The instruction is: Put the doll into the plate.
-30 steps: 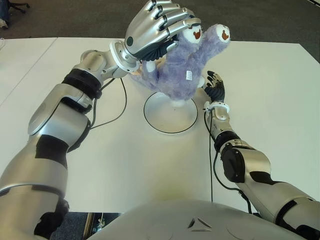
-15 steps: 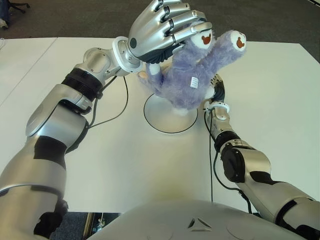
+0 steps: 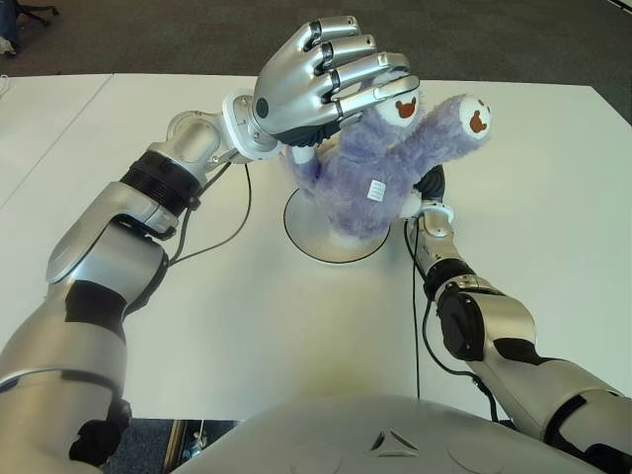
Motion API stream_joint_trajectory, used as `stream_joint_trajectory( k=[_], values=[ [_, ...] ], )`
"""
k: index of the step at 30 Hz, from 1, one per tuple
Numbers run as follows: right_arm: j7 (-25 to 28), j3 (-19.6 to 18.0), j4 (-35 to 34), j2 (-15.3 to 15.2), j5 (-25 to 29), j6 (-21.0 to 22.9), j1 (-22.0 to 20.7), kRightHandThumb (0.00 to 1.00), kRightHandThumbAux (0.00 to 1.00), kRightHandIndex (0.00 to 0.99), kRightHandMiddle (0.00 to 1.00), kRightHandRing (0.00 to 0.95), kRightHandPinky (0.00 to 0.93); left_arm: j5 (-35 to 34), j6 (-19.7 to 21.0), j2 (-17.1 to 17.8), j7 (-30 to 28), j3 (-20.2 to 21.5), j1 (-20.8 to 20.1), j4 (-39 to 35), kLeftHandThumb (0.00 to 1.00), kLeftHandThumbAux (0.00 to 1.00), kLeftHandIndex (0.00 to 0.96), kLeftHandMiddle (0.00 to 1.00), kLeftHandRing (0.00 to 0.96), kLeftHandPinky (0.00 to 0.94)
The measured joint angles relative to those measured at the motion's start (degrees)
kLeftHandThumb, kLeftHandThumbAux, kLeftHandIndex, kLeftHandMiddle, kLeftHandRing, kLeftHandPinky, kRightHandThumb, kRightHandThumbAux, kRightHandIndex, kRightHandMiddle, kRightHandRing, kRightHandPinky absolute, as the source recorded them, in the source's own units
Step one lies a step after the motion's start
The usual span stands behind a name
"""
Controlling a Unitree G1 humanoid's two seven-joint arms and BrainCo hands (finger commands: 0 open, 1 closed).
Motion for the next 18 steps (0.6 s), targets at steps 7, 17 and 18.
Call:
stream_joint_trajectory(
  k=[7,17,18],
  values=[
    [-2.1,1.6,0.0,-0.4,-1.7,0.6,0.0,0.363,0.886,0.206,0.108,0.066,0.08,-1.8,-2.0,1.4,-2.9,1.6,1.9,-3.2,0.705,0.703,0.438,0.781,0.789,0.785],
    [-4.0,3.3,0.1,-0.8,-3.6,1.5,0.0,0.347,0.897,0.212,0.113,0.089,0.106,-9.1,-6.4,2.1,-11.1,4.9,8.0,-7.9,0.702,0.707,0.437,0.752,0.753,0.721],
    [-4.1,3.4,0.1,-0.8,-3.6,1.6,0.0,0.347,0.897,0.212,0.113,0.089,0.106,-8.9,-6.3,2.1,-11.1,4.9,8.7,-8.1,0.702,0.707,0.437,0.752,0.753,0.721]
  ],
)
